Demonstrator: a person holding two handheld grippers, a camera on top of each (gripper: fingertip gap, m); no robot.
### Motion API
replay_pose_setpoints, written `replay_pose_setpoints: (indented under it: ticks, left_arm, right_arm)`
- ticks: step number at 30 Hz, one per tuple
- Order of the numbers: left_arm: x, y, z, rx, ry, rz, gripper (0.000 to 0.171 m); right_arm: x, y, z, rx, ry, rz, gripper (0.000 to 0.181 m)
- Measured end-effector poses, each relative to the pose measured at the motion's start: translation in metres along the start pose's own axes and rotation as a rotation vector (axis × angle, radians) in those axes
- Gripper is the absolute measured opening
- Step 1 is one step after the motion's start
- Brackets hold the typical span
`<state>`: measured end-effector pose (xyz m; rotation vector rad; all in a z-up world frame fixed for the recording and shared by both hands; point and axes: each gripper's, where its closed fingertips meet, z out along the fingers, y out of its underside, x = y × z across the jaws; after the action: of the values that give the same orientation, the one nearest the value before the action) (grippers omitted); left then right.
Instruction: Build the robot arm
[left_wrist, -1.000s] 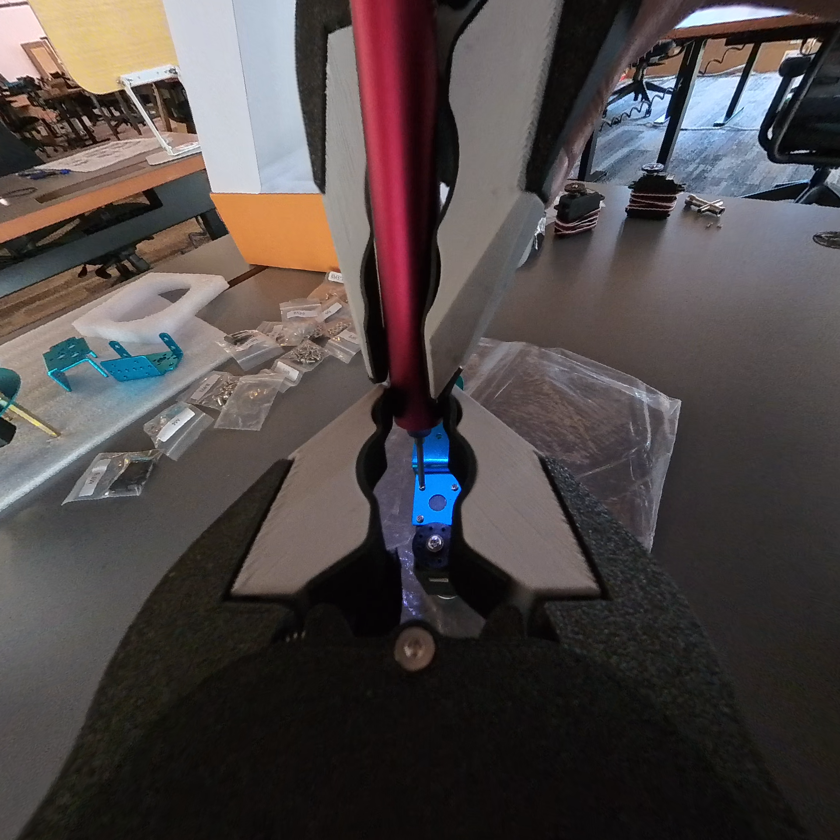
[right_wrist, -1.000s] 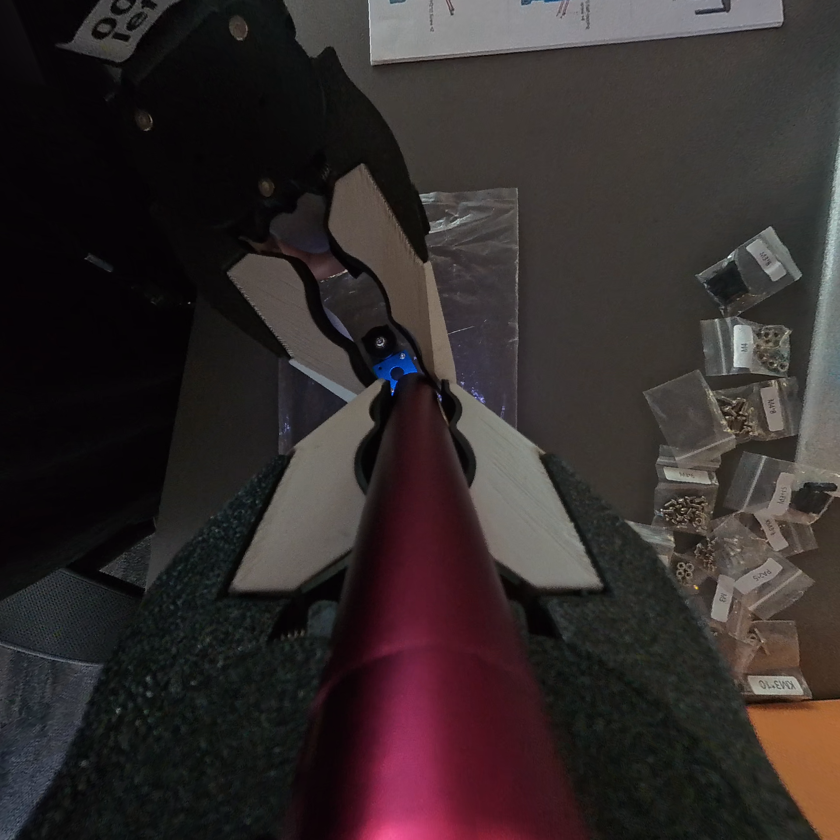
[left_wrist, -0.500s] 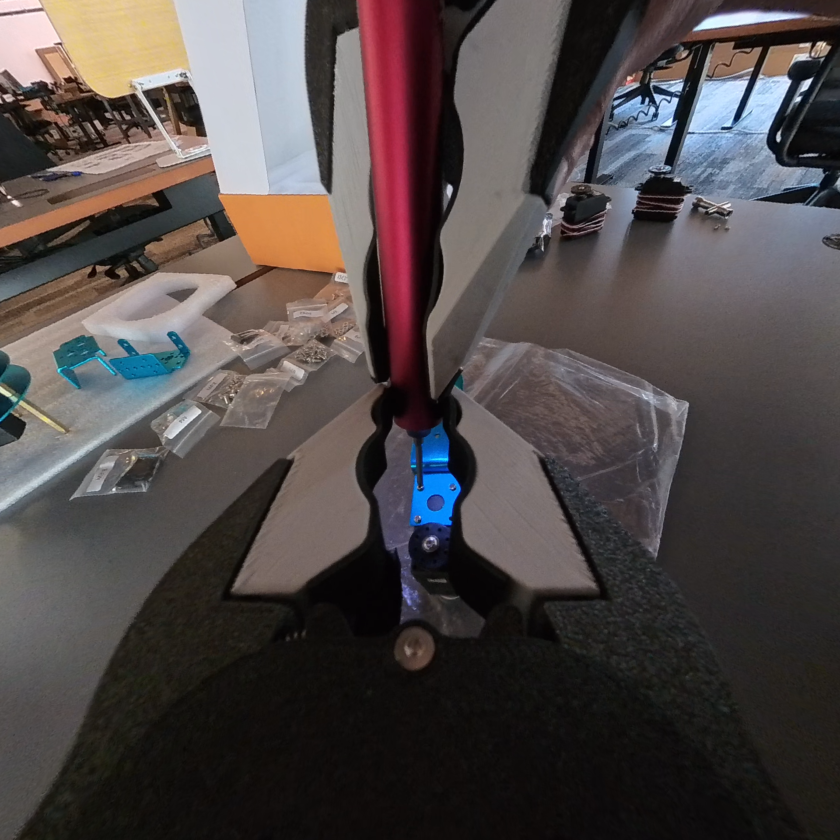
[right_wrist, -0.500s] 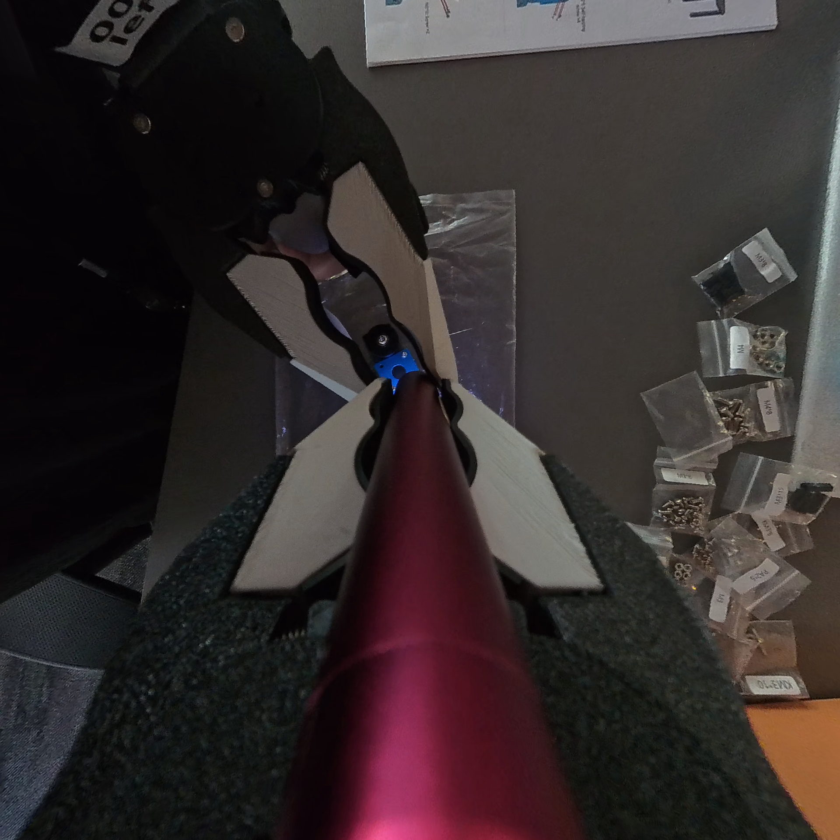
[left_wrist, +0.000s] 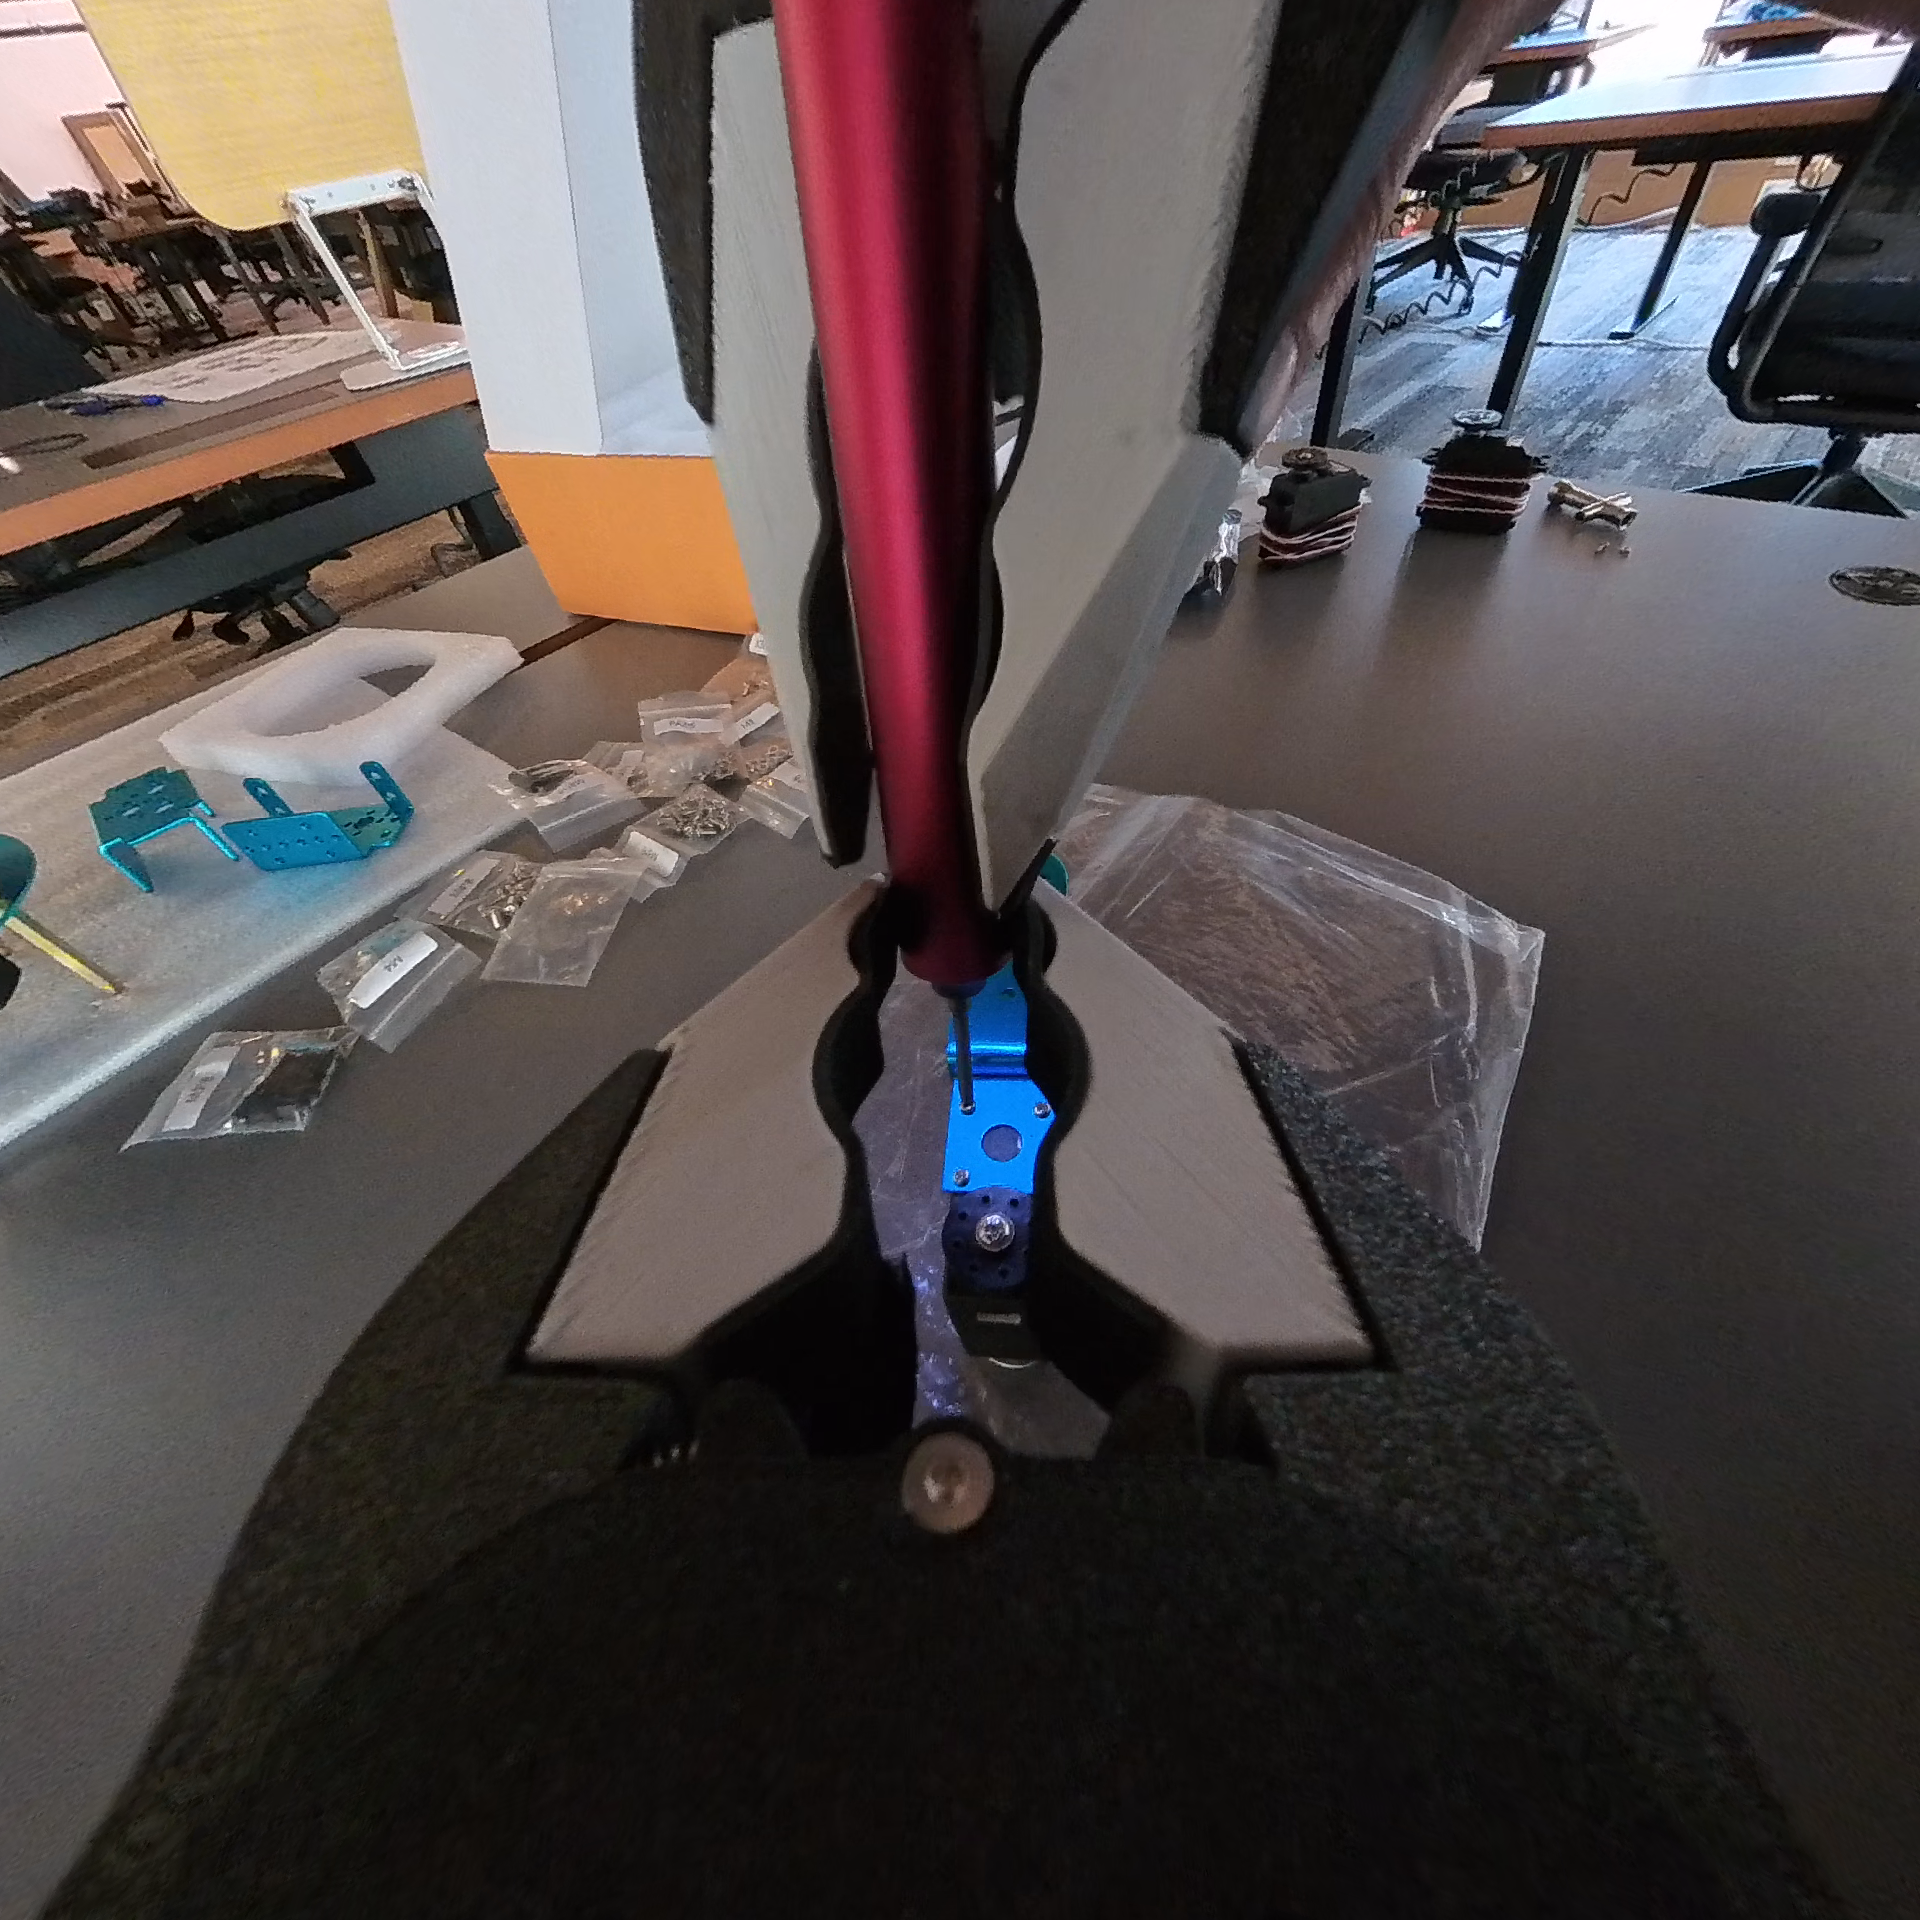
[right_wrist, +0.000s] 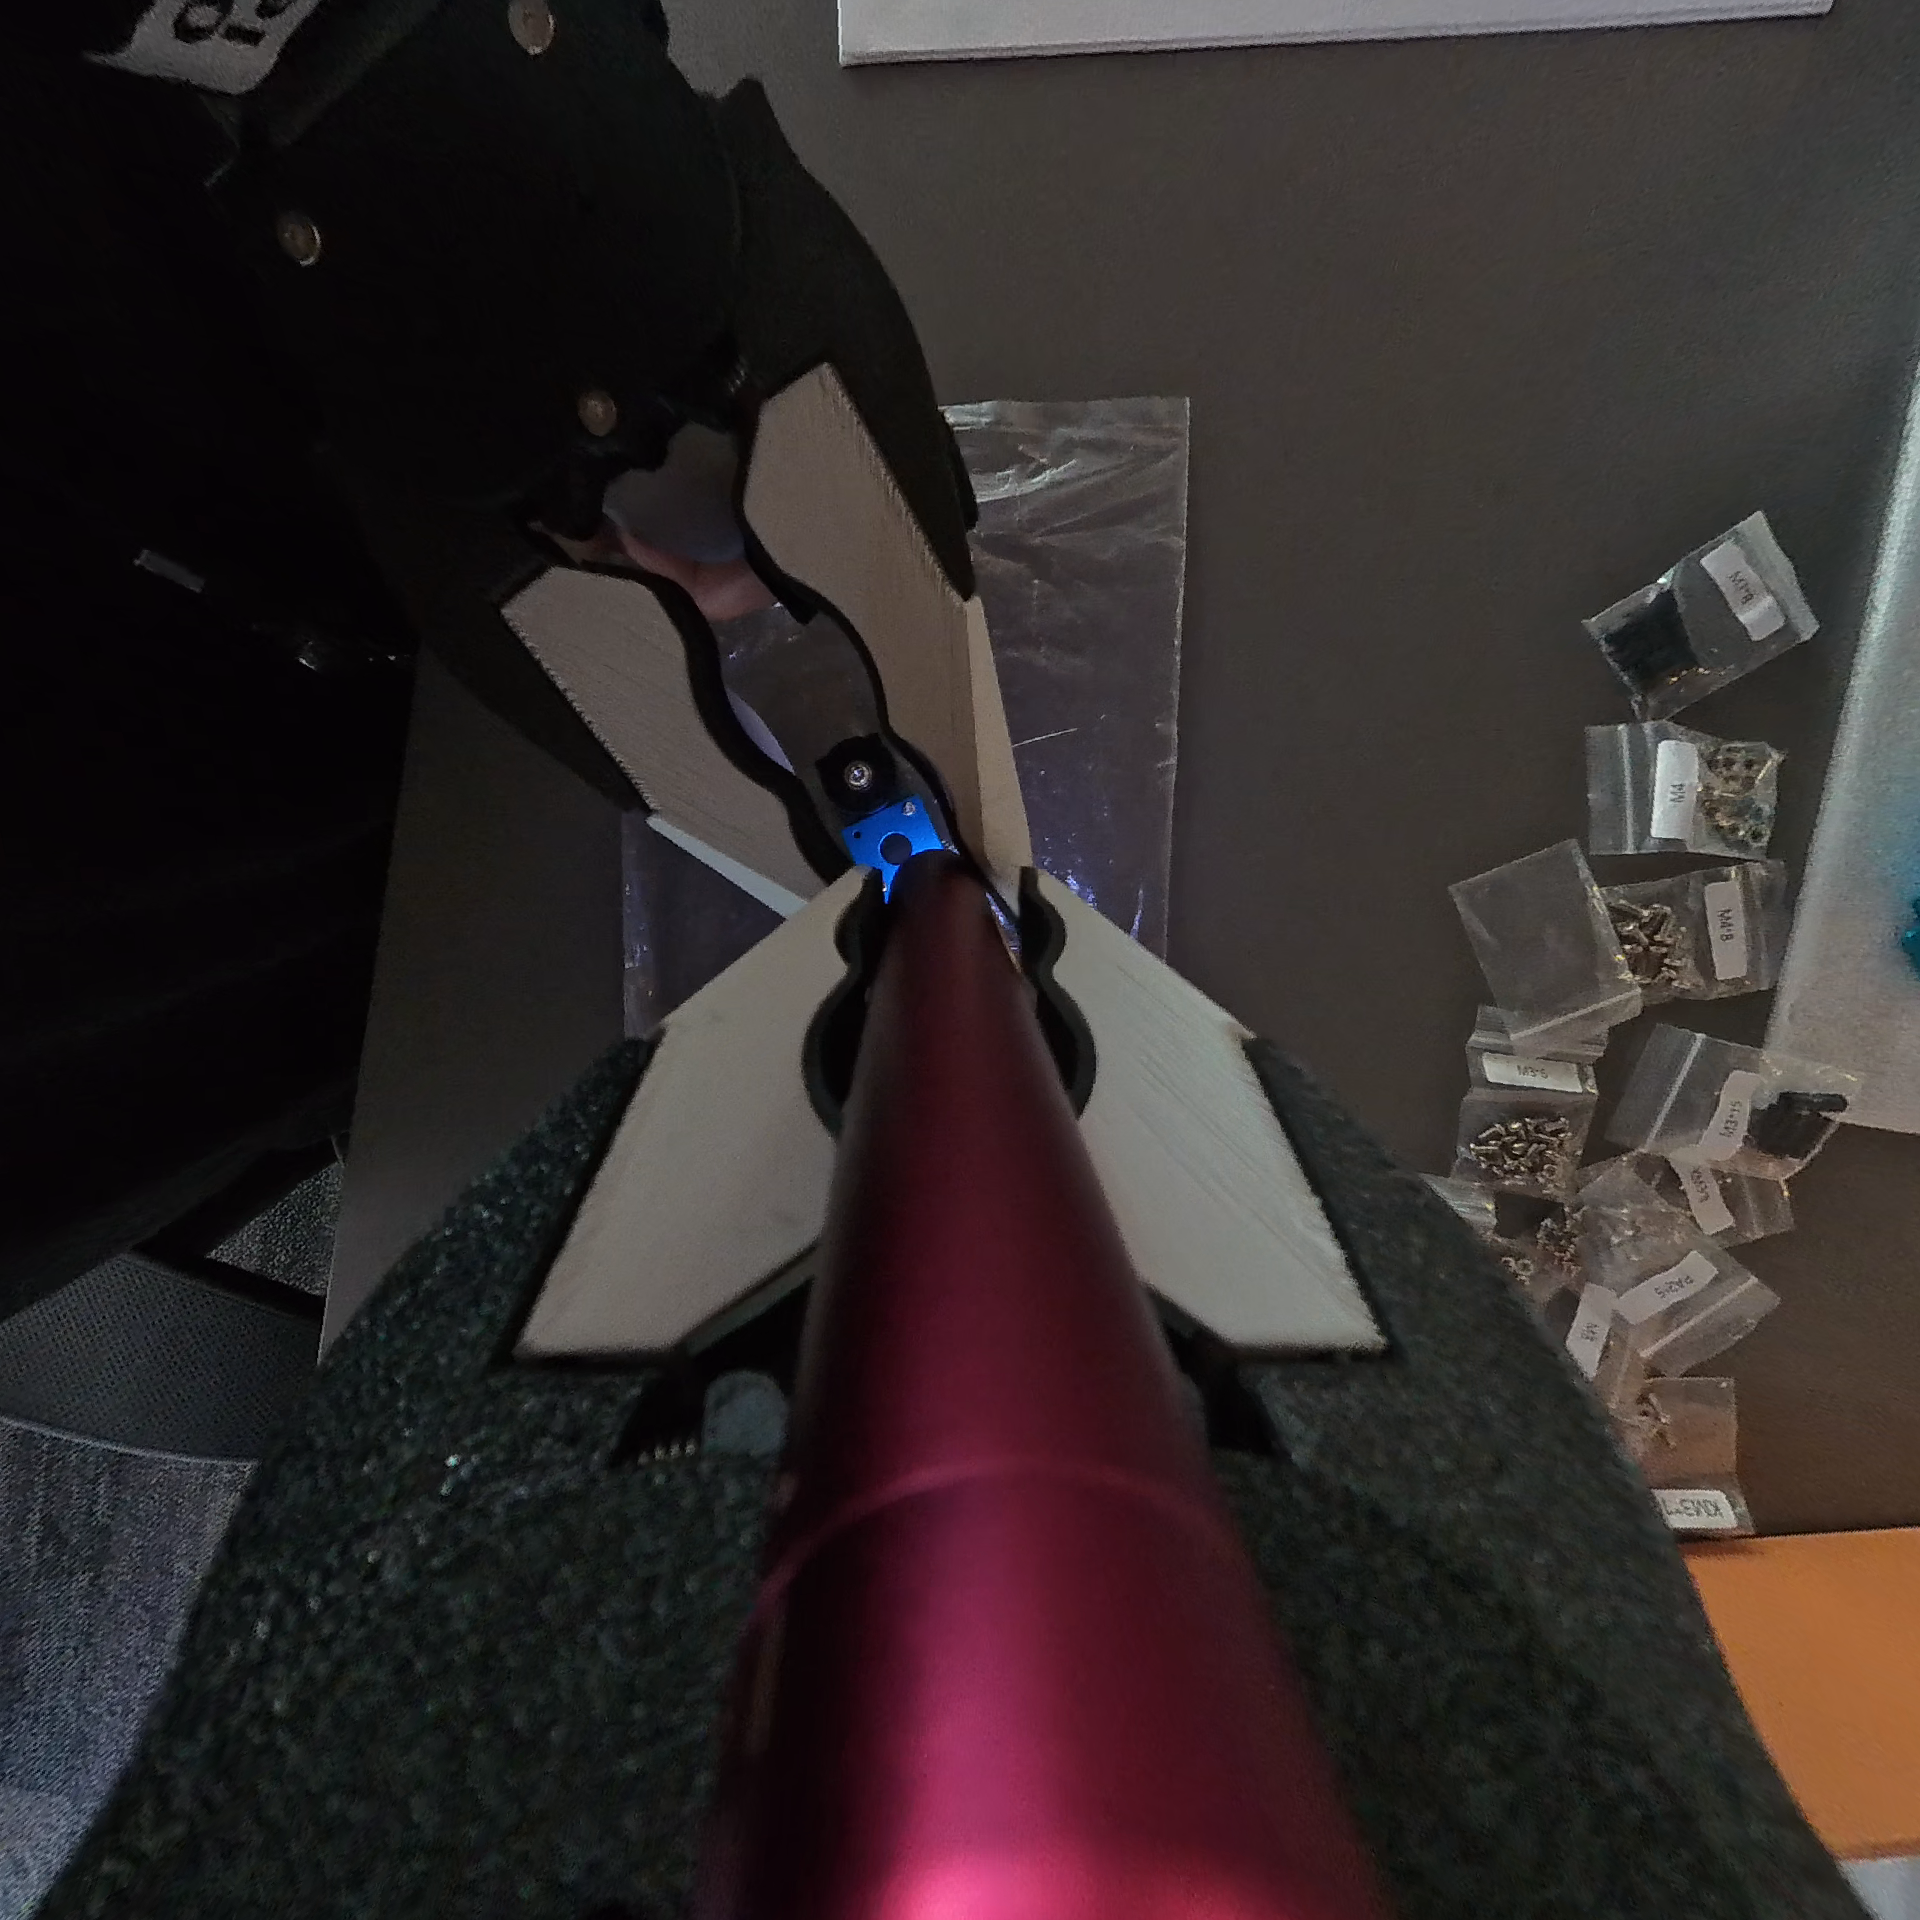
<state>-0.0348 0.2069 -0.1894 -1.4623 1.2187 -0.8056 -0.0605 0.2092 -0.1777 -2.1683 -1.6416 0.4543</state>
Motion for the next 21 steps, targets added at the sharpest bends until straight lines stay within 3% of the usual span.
replay_pose_setpoints:
  ticks: [14, 19, 21]
  left_arm:
    - [0.002, 0.009, -0.002, -0.041, 0.004, 0.028, 0.02]
    - [0.0, 0.035, -0.026, -0.167, 0.042, 0.01, 0.053]
    - [0.0, 0.049, -0.033, -0.233, 0.077, -0.026, 0.054]
  right_arm:
    - [-0.004, 0.003, -0.001, -0.025, -0.025, -0.001, 0.021]
    - [-0.002, 0.003, -0.001, -0.017, -0.024, 0.026, 0.021]
    - [-0.003, 0.003, -0.001, -0.018, -0.022, 0.051, 0.022]
